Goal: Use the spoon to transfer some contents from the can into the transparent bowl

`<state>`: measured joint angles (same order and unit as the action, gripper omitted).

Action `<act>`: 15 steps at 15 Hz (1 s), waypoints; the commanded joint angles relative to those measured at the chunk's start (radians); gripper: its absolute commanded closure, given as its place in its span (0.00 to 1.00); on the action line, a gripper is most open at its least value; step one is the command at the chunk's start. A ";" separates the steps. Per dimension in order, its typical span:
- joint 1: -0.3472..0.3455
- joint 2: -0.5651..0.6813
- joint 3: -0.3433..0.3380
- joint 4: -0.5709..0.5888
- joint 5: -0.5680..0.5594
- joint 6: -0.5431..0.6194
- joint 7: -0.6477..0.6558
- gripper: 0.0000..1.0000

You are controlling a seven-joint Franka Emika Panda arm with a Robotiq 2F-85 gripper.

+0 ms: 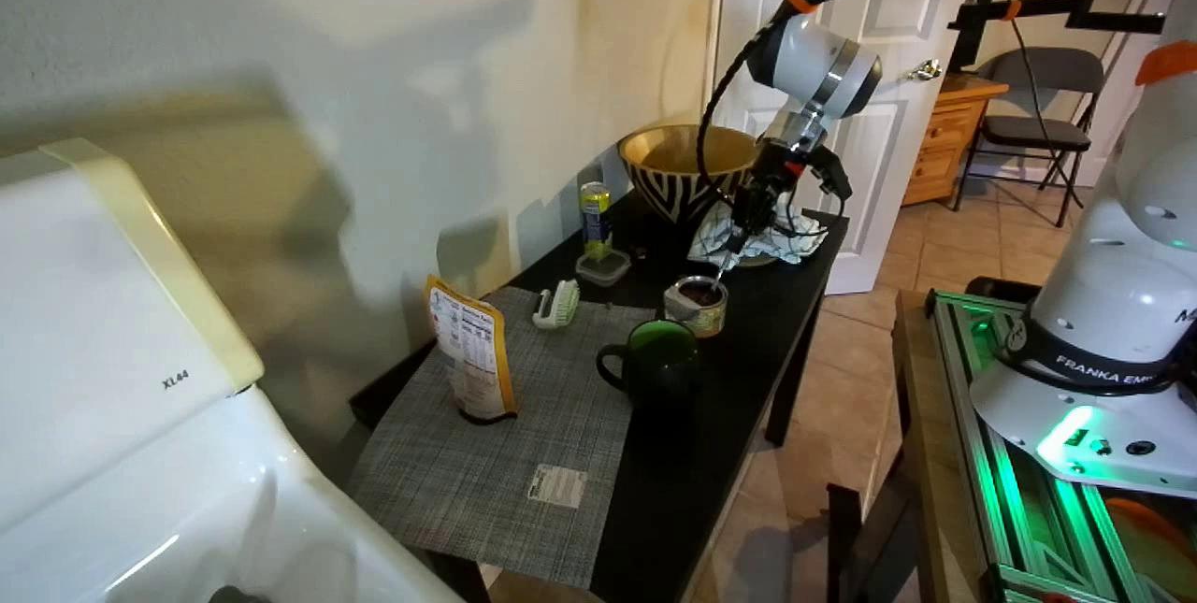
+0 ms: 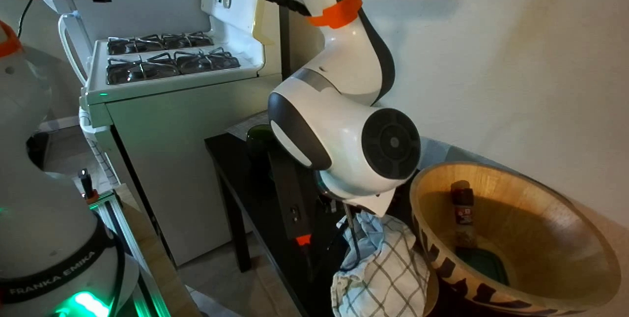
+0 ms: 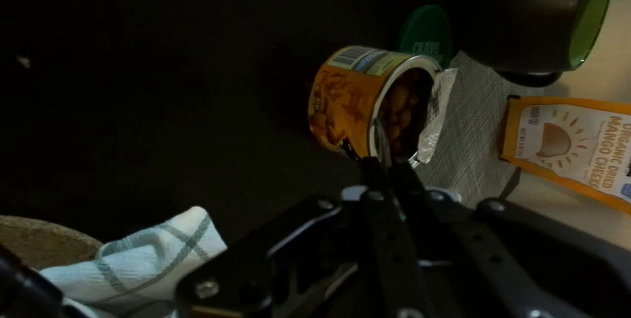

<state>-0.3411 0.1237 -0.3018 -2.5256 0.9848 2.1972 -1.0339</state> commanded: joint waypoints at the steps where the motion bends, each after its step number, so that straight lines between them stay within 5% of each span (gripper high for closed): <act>1: -0.052 0.051 -0.032 0.037 0.018 -0.122 -0.080 0.98; 15: -0.097 0.097 -0.049 0.075 0.050 -0.228 -0.120 0.98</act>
<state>-0.4230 0.2033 -0.3397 -2.4679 1.0005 2.0107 -1.1262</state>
